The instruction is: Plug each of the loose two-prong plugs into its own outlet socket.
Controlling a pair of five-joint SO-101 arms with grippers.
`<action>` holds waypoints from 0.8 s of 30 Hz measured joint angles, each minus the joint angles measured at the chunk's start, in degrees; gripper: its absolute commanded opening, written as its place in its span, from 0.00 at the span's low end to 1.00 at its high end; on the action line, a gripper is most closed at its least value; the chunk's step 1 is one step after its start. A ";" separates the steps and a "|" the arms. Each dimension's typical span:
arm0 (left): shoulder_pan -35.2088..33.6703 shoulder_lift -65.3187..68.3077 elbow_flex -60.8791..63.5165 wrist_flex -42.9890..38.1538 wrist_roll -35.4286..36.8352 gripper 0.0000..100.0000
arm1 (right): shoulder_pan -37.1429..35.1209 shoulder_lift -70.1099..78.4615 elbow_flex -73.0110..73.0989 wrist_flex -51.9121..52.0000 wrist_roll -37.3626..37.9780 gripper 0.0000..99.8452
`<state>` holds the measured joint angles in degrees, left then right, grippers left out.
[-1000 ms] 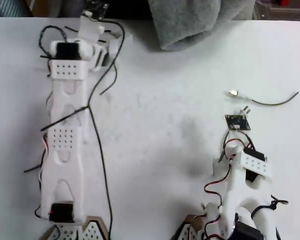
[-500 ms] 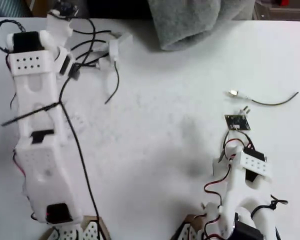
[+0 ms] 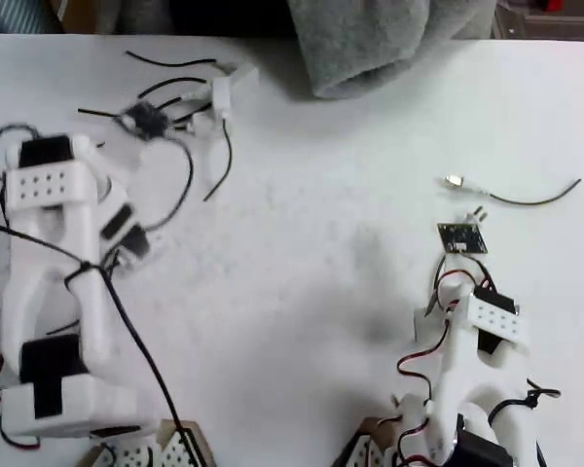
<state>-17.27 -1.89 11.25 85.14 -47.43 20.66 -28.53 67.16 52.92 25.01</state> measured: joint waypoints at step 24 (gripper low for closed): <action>-0.35 5.71 20.48 -29.71 -3.60 0.24 | -0.26 0.00 0.00 0.00 0.00 0.02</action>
<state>-17.63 3.82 31.74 55.43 -51.03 20.40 -28.53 67.16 52.92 25.01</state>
